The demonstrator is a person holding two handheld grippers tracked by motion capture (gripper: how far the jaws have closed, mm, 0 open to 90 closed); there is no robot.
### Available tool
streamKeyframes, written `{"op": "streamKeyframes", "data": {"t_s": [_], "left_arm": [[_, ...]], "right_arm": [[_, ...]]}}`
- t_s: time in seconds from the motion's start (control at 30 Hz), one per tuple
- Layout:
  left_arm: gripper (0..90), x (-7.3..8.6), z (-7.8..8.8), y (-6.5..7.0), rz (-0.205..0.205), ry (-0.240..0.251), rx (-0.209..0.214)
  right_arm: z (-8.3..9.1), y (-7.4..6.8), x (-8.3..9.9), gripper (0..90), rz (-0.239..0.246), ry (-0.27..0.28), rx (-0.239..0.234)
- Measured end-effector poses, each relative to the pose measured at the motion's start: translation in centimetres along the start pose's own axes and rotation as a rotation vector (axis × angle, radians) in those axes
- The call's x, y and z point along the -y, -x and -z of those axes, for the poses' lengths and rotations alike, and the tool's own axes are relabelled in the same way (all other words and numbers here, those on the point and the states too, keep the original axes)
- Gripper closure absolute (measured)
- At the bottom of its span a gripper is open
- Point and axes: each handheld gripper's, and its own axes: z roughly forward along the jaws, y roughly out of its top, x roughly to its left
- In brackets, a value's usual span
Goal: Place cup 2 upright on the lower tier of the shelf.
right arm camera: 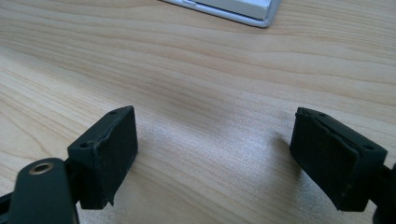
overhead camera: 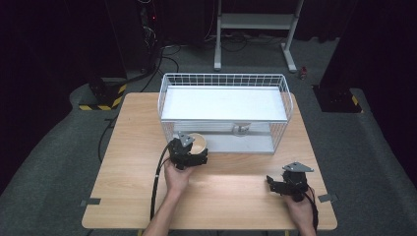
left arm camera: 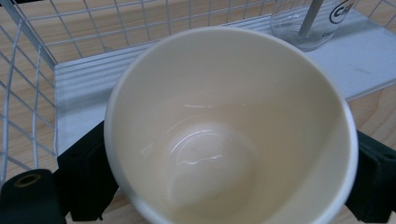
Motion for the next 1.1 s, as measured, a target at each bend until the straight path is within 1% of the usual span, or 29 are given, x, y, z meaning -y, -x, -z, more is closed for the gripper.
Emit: {"op": "streamKeyframes", "data": {"t_s": [0.03,0.07,0.2,0.33,0.43,0.5,0.6,0.8,0.83,0.87,0.9,1.1], "left_arm": [[9.6,-0.1,-0.1,0.0,-0.007,-0.004,-0.001],[9.6,-0.2,-0.3,0.0,-0.003,-0.007,0.003],[9.6,-0.5,-0.6,0.1,-0.021,-0.011,-0.005],[9.6,-0.6,-1.0,-0.1,-0.004,0.007,0.0],[9.5,-0.7,-1.3,-0.2,0.006,0.017,-0.005],[9.5,-0.9,-1.5,-0.2,0.004,0.004,-0.008],[9.5,-1.2,-1.8,-0.2,0.002,-0.001,-0.013],[9.3,-1.3,-2.4,-0.3,-0.002,0.005,-0.026],[9.3,-1.4,-2.6,-0.3,-0.01,-0.001,-0.031],[9.2,-1.4,-2.7,-0.2,-0.007,0.004,-0.034],[9.2,-1.4,-2.8,-0.3,-0.013,0.011,-0.039],[9.1,-1.3,-3.2,-0.4,-0.012,0.028,-0.035]], "right_arm": [[0.0,0.0,0.0,15.0,0.0,0.0,0.0],[0.0,0.0,0.0,15.0,0.0,0.0,0.0],[0.0,0.0,0.0,15.0,0.0,0.0,0.0],[0.0,0.0,0.0,15.0,0.0,0.0,0.0],[0.0,0.0,0.0,15.0,0.0,0.0,0.0],[0.0,0.0,0.0,15.0,0.0,0.0,0.0],[0.0,0.0,0.0,15.0,0.0,0.0,0.0],[0.0,0.0,0.0,15.0,-0.001,-0.001,0.0],[0.0,0.0,0.0,15.0,0.0,0.0,0.0],[0.0,0.0,0.0,15.0,-0.002,-0.002,0.001],[0.0,0.0,0.0,15.0,-0.002,-0.001,0.001],[0.0,0.0,0.0,15.0,-0.003,-0.002,0.0]]}}
